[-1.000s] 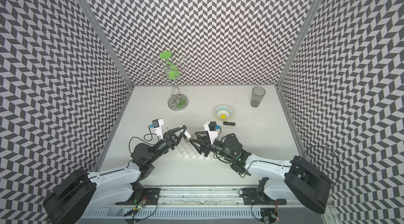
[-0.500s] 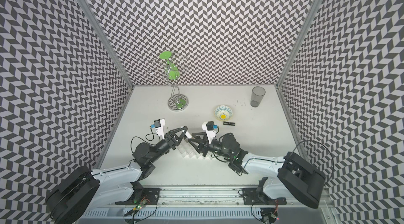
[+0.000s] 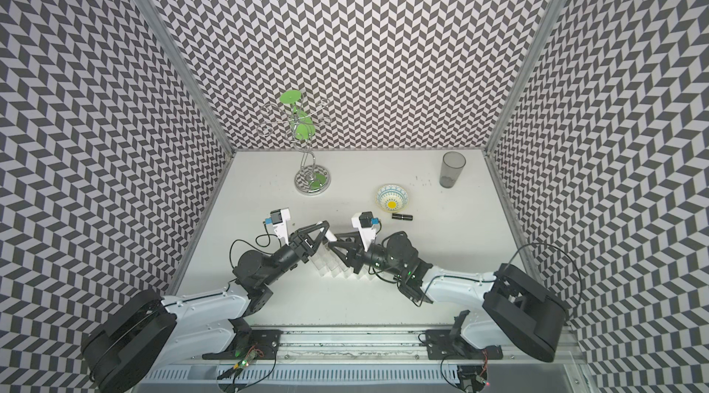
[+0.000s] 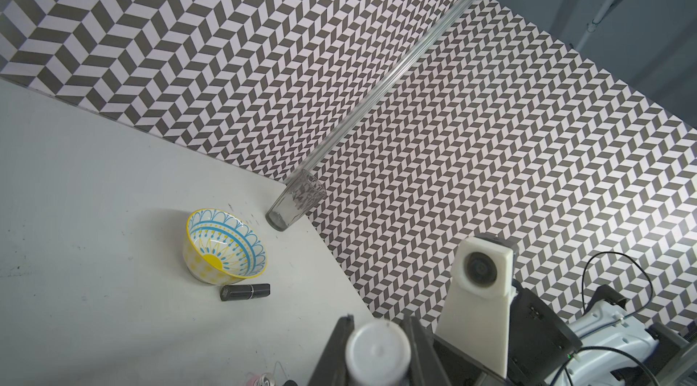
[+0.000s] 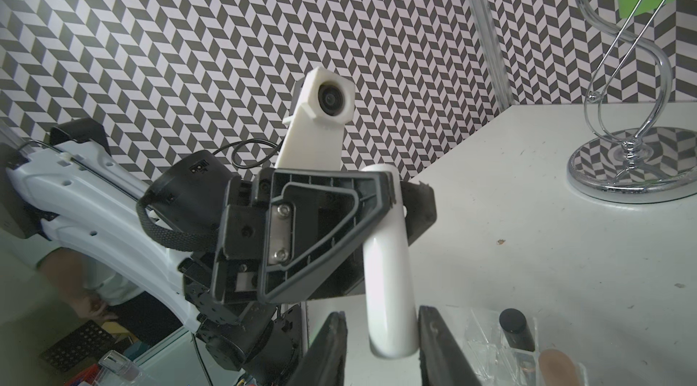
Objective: Arrange the lipsticks in the organizer
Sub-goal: Adjust the lipstick.
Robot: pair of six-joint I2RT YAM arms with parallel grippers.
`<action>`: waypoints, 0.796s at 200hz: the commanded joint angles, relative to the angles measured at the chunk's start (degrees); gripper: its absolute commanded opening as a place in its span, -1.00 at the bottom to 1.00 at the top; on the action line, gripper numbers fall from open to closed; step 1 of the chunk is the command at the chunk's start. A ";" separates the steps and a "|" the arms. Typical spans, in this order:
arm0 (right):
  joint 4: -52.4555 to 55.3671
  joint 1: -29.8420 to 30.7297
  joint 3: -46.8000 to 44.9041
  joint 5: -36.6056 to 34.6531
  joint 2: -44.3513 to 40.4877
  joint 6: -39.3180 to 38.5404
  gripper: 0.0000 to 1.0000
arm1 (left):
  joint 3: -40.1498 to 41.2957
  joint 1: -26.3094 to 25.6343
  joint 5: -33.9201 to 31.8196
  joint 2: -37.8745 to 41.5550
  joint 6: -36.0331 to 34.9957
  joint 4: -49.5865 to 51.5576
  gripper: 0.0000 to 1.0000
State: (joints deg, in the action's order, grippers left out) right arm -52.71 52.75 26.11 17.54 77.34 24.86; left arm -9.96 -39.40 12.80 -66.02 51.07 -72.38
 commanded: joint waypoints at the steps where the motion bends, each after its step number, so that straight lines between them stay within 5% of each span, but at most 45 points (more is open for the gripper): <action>1: -1.45 0.27 1.14 -0.51 -0.03 -0.88 -0.30 | 0.64 -0.46 0.93 -0.51 -0.40 -1.91 -1.00; 58: 1.98 0.33 1.75 -1.17 -0.39 -1.50 -0.61 | 1.08 -0.51 0.50 -0.74 -0.41 -1.82 -0.97; 73: 4.93 0.33 2.37 -1.51 -1.20 -1.87 -0.73 | 1.46 -0.46 0.01 -0.45 -0.87 -1.54 -0.66; 90: 13.44 0.33 4.68 -3.60 -2.39 -2.24 -0.79 | 2.21 -0.83 -1.87 0.21 -1.34 -0.54 0.03; 116: 23.70 0.33 6.89 -4.72 -4.60 -1.13 -0.79 | 2.49 -0.71 -6.40 4.93 -5.30 8.08 0.70; 159: 46.35 0.33 13.40 -8.55 -6.85 0.46 -0.74 | 1.95 0.36 -16.91 23.49 -13.66 32.32 0.93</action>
State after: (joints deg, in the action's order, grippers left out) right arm -21.78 52.77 35.05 12.16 71.72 24.53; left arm -7.55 -39.68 3.46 -51.09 44.16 -56.66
